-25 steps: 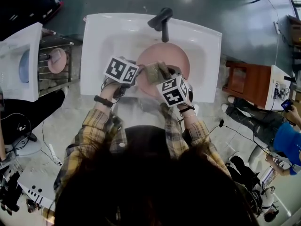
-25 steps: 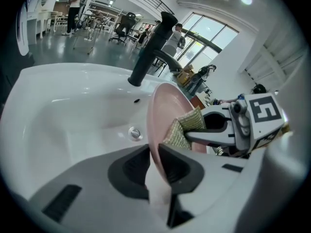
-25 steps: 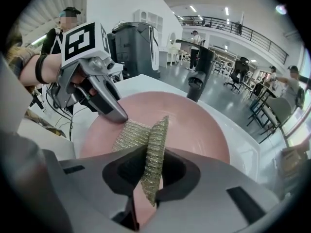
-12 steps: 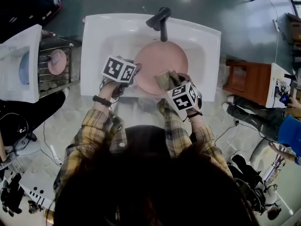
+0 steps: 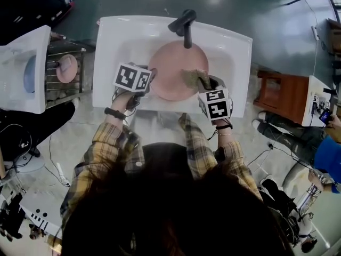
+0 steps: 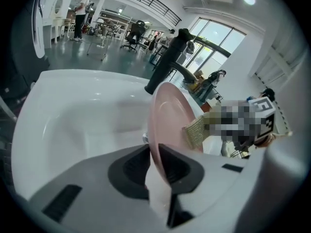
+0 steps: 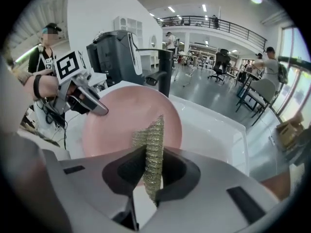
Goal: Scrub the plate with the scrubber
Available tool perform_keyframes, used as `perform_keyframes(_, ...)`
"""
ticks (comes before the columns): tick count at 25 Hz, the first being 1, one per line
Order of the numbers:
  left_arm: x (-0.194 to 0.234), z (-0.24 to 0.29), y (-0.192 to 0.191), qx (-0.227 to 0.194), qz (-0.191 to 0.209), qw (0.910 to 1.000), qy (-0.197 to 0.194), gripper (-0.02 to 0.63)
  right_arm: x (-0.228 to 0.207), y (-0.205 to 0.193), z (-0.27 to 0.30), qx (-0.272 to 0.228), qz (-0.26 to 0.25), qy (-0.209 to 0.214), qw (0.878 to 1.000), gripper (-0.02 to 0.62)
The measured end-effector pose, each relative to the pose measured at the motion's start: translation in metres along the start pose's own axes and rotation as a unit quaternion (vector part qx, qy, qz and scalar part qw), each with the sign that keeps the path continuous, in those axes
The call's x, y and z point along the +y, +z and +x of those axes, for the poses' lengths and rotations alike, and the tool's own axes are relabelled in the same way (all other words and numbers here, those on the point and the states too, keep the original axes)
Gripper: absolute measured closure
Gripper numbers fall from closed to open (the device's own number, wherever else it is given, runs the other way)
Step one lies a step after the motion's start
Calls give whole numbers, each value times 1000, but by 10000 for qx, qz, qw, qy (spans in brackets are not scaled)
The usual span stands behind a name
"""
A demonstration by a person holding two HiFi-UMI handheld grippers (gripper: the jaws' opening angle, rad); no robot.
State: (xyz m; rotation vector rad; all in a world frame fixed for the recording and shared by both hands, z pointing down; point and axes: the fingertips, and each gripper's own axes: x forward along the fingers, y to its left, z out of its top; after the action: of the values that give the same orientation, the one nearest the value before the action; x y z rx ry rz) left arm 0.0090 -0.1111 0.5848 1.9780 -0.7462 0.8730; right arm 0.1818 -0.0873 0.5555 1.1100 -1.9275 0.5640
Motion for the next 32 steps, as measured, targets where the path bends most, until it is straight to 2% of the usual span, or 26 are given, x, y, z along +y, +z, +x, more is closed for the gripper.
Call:
perform_keyframes(5, 9, -1, 2, -82, -82, 9998, 157, 549, 8, 23, -6, -378, 291, 204, 9987, 520)
perform_keyframes(10, 19, 1, 13, -514, -285, 9973, 429, 557, 20, 43, -9, -690, 587, 549, 9944, 520)
perform_keyframes(14, 24, 7, 16, -519, -186, 9967, 591, 563, 31, 56, -11, -880, 714, 749, 9907, 520)
perform_keyframes(22, 23, 25, 13, -559, 84, 9965, 619, 565, 37, 89, -16, -1170, 548, 781, 9885, 520)
perform_keyframes(28, 28, 25, 6, -626, 19, 9957, 681, 460, 41, 99, -17, -1276, 510, 819, 9871, 520)
perform_keyframes(32, 33, 19, 7, -761, -31, 9939, 804, 432, 41, 103, -20, -1351, 513, 818, 9861, 520)
